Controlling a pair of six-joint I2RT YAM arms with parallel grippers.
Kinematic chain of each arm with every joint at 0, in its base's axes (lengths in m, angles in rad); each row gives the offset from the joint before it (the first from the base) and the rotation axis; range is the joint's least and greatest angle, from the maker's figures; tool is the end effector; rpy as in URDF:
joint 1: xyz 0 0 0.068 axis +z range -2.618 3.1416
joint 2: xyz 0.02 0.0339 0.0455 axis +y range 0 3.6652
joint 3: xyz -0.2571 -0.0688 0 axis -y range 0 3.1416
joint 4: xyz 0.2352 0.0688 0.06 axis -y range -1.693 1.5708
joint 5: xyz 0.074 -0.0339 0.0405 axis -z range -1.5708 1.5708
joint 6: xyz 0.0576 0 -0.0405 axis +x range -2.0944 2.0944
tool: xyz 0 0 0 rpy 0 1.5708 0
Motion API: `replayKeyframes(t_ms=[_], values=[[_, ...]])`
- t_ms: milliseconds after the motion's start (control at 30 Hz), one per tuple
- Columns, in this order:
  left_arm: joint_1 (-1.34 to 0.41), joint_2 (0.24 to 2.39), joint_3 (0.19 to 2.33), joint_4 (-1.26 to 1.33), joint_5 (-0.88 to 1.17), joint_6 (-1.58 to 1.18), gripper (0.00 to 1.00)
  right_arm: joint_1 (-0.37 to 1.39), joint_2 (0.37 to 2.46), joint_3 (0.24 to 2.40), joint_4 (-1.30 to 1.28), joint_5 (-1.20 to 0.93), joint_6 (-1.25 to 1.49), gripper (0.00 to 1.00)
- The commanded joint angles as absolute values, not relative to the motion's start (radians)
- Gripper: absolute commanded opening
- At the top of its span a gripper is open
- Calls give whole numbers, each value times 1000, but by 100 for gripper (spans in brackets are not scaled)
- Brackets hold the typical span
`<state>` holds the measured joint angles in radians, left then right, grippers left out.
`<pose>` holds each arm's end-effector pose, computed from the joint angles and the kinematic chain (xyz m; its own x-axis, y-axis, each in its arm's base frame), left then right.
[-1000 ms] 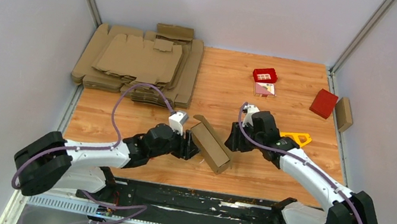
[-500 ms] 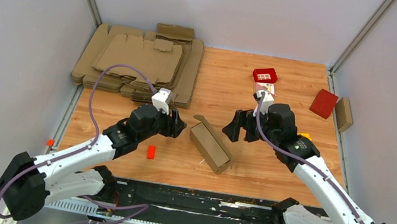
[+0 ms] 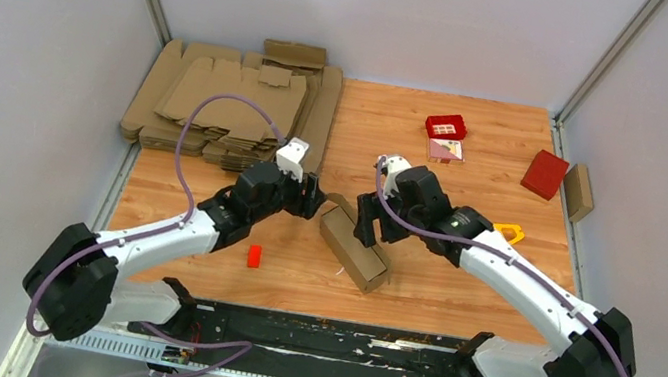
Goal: Fold the paper box
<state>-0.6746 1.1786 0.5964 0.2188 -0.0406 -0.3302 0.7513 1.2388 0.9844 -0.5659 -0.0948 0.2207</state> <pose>0.2155 -0.1694 0.2251 -0.4553 -0.0507 -0.8889 0.4723 0.8326 -0.2894 0.1925 0.1873 0.2594 -0.6806 -0.3375 -0.6503 -0.5921 0.7762 0.2168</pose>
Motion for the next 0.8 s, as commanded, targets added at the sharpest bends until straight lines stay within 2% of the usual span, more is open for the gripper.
replayKeyframes(t_ms=[0,433,633,767], values=[[-651,1205,580,424,32,-281,67,769,1268,997,-563,-13,218,74],[-646,1314,617,497,211,-241,60,835,1375,1008,-556,65,221,60],[-646,1344,624,505,248,-227,59,838,1388,1006,-560,73,219,50],[-646,1363,645,482,269,-226,51,840,1391,1002,-561,71,217,46]])
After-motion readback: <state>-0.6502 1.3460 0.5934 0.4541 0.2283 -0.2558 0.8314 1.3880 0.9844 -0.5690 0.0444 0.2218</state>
